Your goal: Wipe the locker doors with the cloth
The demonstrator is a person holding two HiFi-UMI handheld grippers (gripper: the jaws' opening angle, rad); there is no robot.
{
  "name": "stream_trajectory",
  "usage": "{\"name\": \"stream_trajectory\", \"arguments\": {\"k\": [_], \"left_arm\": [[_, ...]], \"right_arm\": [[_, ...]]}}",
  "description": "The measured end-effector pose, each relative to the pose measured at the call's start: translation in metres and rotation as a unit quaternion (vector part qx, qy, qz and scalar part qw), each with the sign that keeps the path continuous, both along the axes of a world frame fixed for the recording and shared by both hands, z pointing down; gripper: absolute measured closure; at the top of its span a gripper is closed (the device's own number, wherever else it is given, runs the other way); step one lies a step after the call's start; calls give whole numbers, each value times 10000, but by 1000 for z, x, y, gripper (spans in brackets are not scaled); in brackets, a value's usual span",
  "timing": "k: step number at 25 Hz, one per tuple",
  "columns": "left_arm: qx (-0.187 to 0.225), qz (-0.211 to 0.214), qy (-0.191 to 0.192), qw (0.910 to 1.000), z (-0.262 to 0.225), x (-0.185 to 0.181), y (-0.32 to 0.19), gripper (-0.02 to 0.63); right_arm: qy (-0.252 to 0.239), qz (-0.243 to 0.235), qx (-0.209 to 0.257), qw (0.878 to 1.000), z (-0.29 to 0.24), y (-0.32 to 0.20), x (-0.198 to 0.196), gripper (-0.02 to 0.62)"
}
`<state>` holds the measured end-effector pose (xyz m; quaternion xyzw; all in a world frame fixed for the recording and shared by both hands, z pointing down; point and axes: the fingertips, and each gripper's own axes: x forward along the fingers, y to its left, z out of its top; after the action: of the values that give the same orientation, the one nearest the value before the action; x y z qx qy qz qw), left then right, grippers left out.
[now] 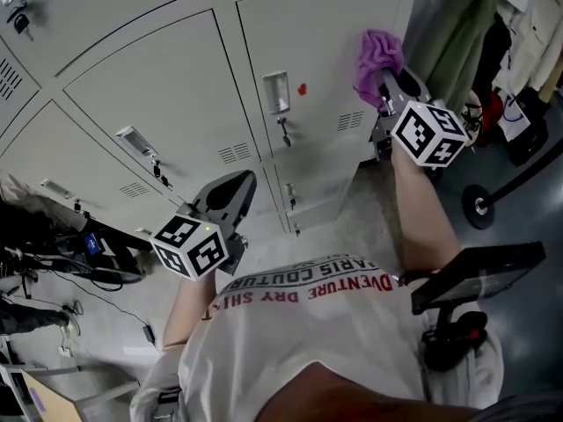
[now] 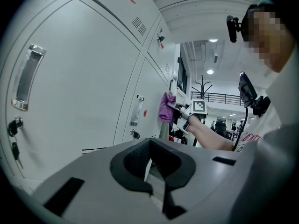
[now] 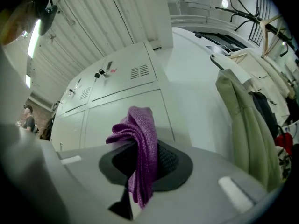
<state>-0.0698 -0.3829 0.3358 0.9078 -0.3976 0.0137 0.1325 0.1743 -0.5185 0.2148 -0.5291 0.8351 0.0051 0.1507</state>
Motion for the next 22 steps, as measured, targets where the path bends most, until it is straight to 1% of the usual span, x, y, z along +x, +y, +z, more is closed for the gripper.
{"name": "stream_trajectory", "arguments": {"k": [3,6,10,13,17,22], "left_arm": [[5,-57,6,10000,-1,-4,2,606],[1,-142,23,9999,-2,-10,3,606],[-17,-217,28,9998,0,-16,5,606],[-48,-274,46,9996,2,-21,7,607],[-89,-364,55,9993,6,-28,8,607],[-86,-443,59,9990,6,-33,6,606]], "right_arm": [[40,-455,201,9988,-5,19,-34,548],[245,-929,253,9951,2,34,-75,548],[450,-1281,239,9904,23,48,-118,548],[606,-1516,109,9865,46,52,-144,548],[761,-1607,-161,9839,81,47,-161,548],[874,-1442,-518,9843,118,24,-166,548]]}}
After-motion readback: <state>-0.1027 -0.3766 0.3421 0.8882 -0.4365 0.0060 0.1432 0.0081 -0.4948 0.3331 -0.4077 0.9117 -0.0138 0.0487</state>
